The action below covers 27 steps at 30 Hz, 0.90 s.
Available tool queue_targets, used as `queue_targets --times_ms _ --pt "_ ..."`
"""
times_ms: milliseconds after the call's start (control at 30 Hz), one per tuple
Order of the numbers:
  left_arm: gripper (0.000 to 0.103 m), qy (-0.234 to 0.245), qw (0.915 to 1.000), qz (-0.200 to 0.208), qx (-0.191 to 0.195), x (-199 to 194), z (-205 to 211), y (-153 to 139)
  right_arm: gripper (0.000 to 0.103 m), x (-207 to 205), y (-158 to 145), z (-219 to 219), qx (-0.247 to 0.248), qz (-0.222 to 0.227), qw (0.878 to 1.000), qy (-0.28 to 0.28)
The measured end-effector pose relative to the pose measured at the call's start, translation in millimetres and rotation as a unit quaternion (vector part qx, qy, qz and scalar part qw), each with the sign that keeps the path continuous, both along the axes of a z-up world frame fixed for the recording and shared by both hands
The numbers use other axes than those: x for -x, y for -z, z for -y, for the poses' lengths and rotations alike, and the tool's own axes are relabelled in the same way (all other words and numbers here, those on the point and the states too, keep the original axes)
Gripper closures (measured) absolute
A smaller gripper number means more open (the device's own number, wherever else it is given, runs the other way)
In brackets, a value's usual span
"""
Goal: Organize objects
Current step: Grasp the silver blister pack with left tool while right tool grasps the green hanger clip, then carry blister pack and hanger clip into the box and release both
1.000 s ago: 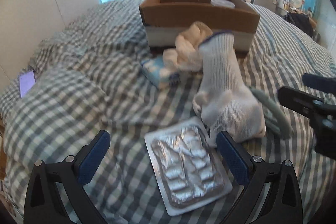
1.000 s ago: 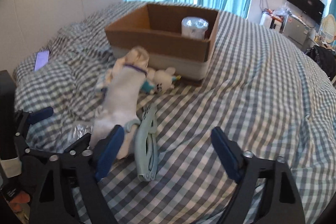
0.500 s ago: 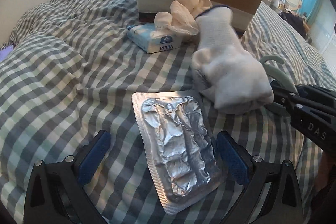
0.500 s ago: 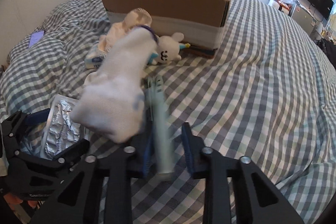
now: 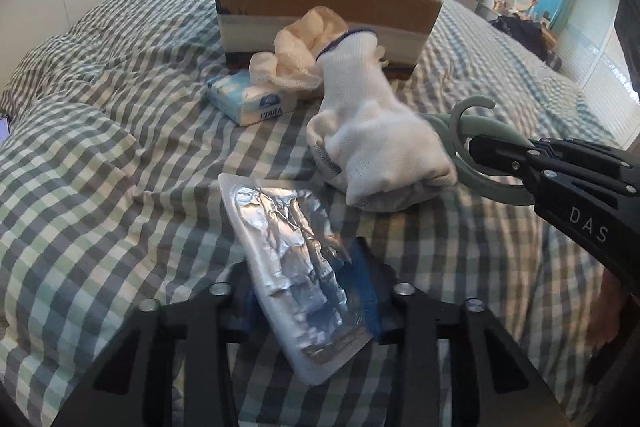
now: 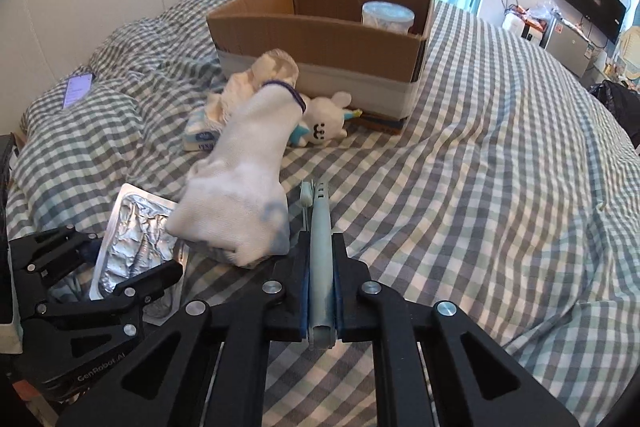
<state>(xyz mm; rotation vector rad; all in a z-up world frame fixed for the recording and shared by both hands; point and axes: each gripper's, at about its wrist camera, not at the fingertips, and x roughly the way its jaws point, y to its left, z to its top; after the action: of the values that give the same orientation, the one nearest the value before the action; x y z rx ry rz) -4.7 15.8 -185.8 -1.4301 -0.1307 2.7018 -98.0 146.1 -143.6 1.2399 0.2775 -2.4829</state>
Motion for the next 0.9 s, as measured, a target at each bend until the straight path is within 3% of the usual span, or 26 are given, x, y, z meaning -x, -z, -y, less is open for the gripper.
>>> queue_targets --times_ms 233,600,900 --pt "0.095 0.007 0.9996 -0.027 -0.002 -4 3 -19 0.095 -14 -24 -1 0.007 -0.033 0.999 -0.005" --pt "0.095 -0.019 0.9963 -0.084 -0.002 17 25 -71 0.095 -15 -70 -4 0.017 -0.086 0.996 -0.01" --pt "0.095 -0.017 0.9904 -0.137 0.0 78 35 -121 0.095 21 -119 6 0.014 -0.139 0.99 -0.027"
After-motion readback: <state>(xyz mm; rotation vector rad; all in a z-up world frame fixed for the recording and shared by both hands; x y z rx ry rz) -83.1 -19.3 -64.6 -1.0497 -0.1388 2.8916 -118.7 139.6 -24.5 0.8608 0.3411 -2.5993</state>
